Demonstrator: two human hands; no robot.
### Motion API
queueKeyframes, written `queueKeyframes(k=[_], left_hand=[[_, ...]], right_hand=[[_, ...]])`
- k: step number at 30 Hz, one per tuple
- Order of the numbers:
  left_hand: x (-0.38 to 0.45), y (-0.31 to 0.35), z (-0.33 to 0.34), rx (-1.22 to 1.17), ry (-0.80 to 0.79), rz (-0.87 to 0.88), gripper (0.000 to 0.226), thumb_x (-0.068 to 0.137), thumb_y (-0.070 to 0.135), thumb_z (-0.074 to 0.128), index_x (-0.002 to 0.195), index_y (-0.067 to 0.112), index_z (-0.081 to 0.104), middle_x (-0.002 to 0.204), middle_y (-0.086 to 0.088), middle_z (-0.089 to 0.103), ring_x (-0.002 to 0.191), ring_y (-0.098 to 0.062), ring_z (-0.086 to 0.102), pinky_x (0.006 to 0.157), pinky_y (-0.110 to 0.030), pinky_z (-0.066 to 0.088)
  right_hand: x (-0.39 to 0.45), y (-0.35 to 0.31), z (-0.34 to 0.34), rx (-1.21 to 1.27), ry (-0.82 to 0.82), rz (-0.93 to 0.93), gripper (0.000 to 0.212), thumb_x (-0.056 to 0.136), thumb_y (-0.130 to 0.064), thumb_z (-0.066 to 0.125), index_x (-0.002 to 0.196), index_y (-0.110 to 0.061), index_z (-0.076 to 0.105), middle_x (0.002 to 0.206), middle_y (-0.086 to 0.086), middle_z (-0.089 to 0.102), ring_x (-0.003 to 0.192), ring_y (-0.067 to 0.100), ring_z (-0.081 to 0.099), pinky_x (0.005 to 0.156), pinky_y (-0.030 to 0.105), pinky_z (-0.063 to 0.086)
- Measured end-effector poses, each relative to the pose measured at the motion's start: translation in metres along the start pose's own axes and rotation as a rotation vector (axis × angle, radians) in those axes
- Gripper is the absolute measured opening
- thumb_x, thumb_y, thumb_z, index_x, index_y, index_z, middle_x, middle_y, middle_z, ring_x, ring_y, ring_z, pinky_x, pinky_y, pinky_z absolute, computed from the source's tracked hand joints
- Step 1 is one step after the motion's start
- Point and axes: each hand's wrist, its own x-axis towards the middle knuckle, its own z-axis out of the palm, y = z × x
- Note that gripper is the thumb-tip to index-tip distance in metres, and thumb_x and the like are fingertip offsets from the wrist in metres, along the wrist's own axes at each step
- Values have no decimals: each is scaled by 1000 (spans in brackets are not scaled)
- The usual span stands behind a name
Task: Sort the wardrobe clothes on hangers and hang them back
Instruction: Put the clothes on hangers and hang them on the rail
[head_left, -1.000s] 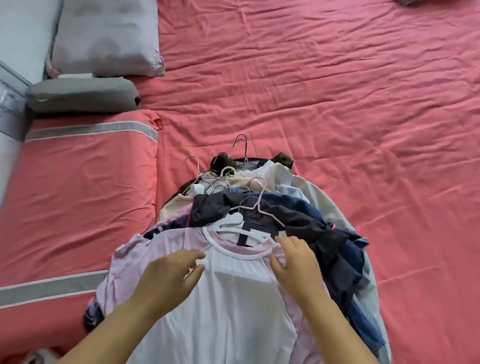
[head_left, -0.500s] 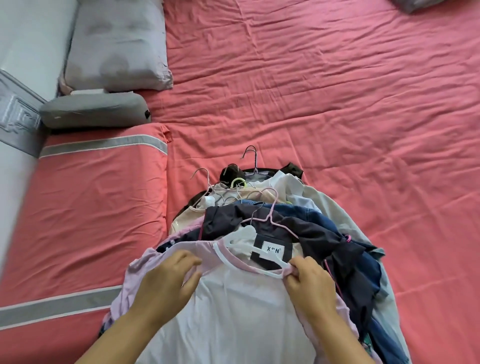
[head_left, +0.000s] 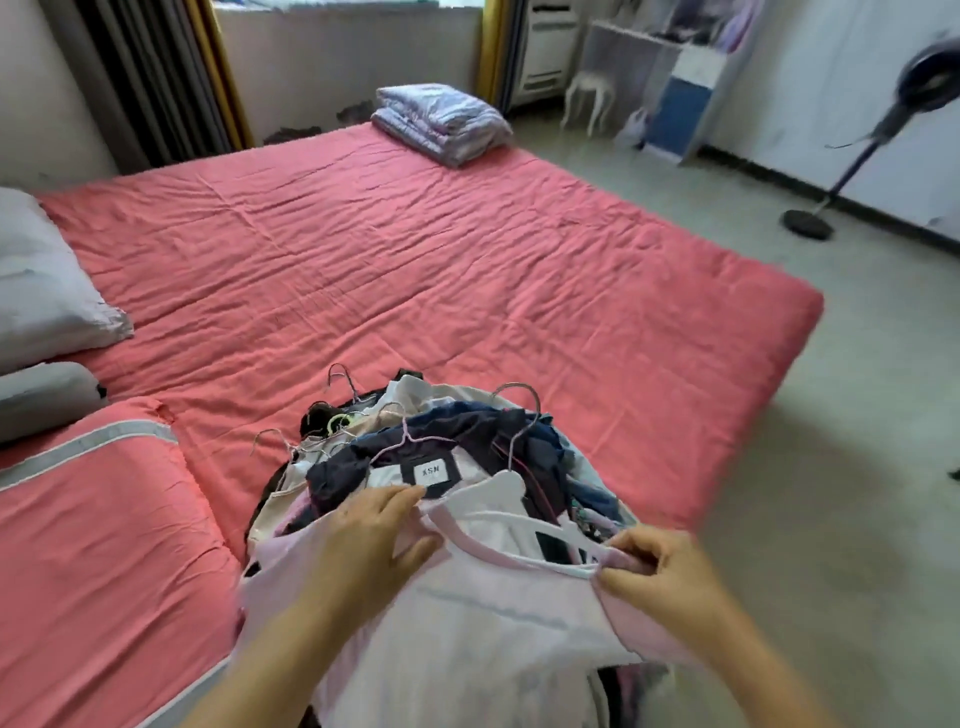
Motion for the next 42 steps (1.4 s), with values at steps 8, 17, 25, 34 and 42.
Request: queueKeyframes(k=[8, 17, 25, 34, 42], left_hand=[[-14, 132, 7, -232, 58, 543, 47, 89, 67, 33, 94, 31, 64, 82, 18, 63, 78, -6, 58, 71, -20, 36], [-60, 337, 33, -567, 35, 1092, 19, 85, 42, 49, 100, 34, 56, 79, 18, 62, 76, -4, 53, 68, -23, 36], [-174, 502, 71, -748, -222, 1396, 19, 87, 48, 47, 100, 36, 55, 83, 22, 60, 78, 1, 54, 70, -15, 33], [-324, 656, 67, -862, -382, 1654, 42, 86, 67, 39, 100, 34, 61, 83, 16, 64, 76, -15, 61, 73, -32, 45], [-412, 758, 49, -905, -383, 1814, 16, 88, 40, 49, 88, 27, 59, 85, 10, 64, 80, -17, 60, 74, -32, 42]], right_hand=[[-195, 22, -91, 80, 405, 89, 23, 73, -21, 80, 68, -41, 71, 68, -8, 69, 64, 4, 60, 63, 22, 43], [-406, 44, -146, 86, 900, 320, 22, 67, -56, 75, 66, -34, 75, 68, -8, 68, 67, 3, 63, 65, 13, 44], [-591, 56, -154, -46, 1120, 671, 22, 78, -11, 74, 67, -30, 74, 70, -14, 69, 71, 1, 64, 67, 15, 46], [-731, 44, -143, -182, 1491, 988, 9, 70, -58, 71, 75, -53, 66, 78, -22, 67, 77, 2, 63, 73, 26, 47], [-788, 37, -148, -306, 1673, 1136, 24, 78, -28, 72, 73, -51, 65, 75, -16, 63, 74, 5, 58, 68, 24, 45]])
